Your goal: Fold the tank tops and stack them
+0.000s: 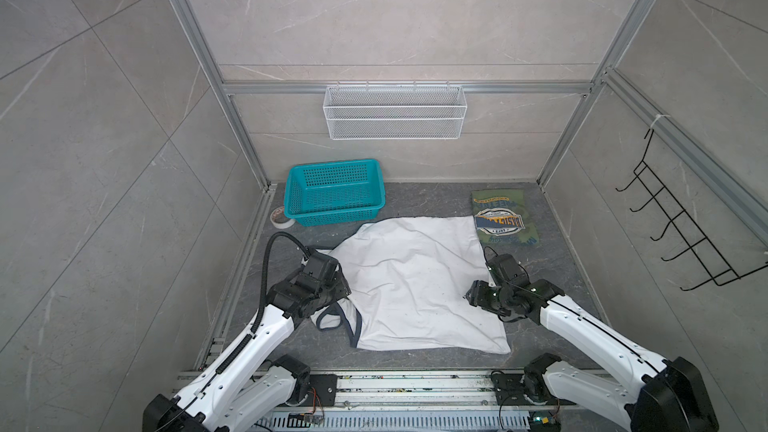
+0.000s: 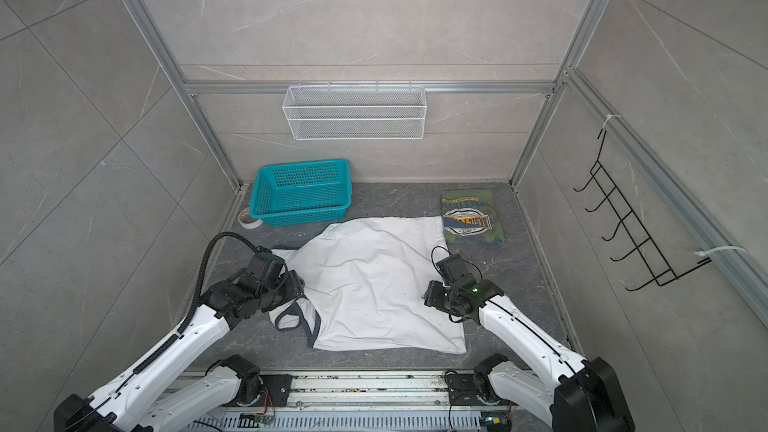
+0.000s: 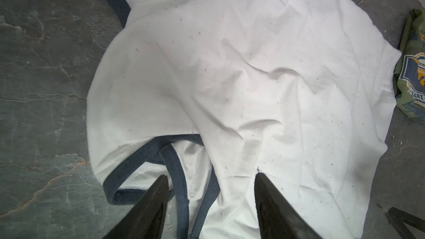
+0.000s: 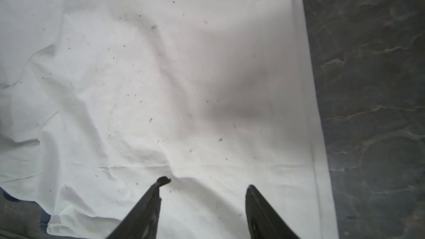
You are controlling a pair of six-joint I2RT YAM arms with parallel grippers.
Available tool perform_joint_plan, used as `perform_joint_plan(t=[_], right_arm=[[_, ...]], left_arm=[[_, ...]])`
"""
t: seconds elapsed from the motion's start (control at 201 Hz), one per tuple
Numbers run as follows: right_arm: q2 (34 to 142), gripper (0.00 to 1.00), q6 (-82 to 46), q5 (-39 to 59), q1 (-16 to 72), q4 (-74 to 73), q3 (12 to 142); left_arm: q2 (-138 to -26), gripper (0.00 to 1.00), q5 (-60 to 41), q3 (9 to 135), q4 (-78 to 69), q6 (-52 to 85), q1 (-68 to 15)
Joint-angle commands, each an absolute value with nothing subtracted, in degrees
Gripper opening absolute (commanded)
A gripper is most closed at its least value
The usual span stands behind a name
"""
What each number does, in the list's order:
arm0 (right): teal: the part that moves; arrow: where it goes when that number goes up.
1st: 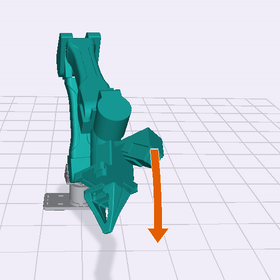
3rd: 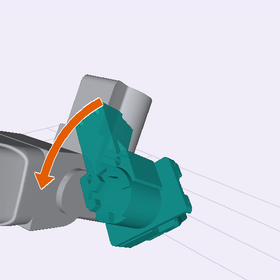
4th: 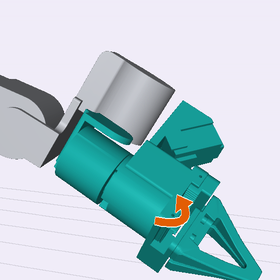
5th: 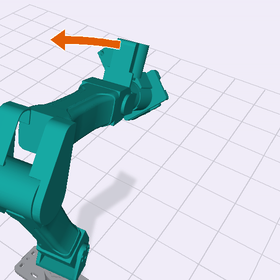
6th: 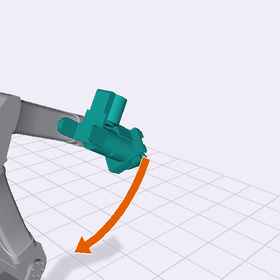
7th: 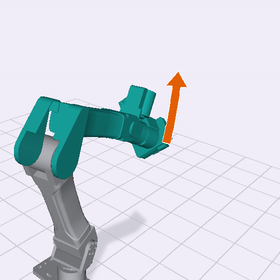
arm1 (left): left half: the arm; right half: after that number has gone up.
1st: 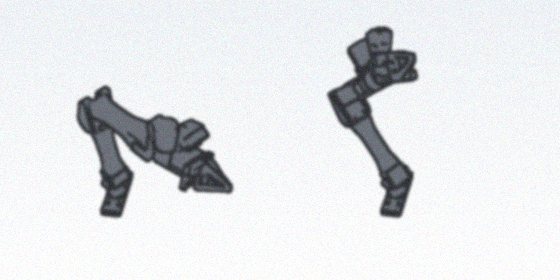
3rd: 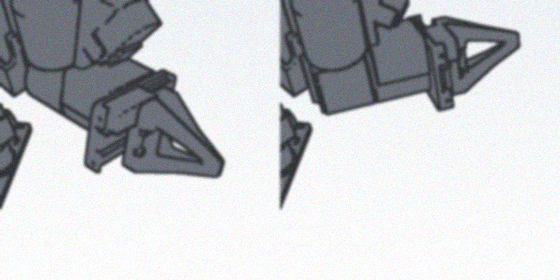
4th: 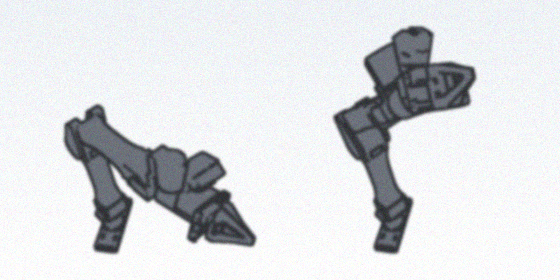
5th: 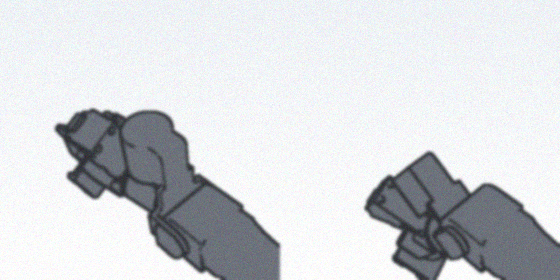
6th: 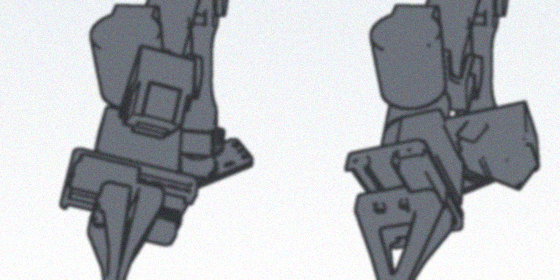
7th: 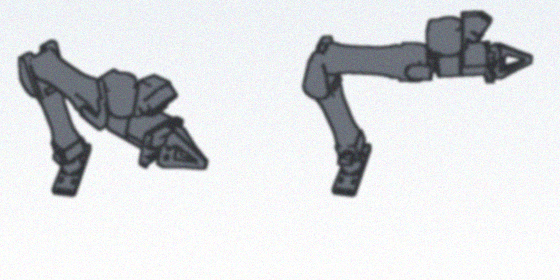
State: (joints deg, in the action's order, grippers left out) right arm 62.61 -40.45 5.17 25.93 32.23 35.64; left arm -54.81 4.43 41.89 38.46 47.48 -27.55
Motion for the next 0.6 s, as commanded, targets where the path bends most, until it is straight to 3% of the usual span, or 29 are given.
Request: perform_joint_plan(t=[0.0, 0.314, 0.458, 0.592], right_arm=[[66.6, 0.61, -38.6, 8.2, 26.3, 28.7, 36.5], [75.2, 0.61, -40.2, 7.3, 29.5, 26.0, 34.7], [75.2, 0.60, -42.3, 7.3, 33.1, 26.0, 31.8], [73.3, 0.60, -44.4, 7.9, 37.1, 26.9, 29.5]], left_arm=[[-61.8, 0.62, -4.0, 45.0, 30.8, 42.5, -27.4], [-83.2, 0.61, -3.1, 48.3, 25.5, 41.8, -36.5], [-83.1, 0.60, -1.7, 43.8, 25.8, 44.0, -39.4], [-76.0, 0.59, -0.1, 36.7, 28.8, 46.8, -40.3]])
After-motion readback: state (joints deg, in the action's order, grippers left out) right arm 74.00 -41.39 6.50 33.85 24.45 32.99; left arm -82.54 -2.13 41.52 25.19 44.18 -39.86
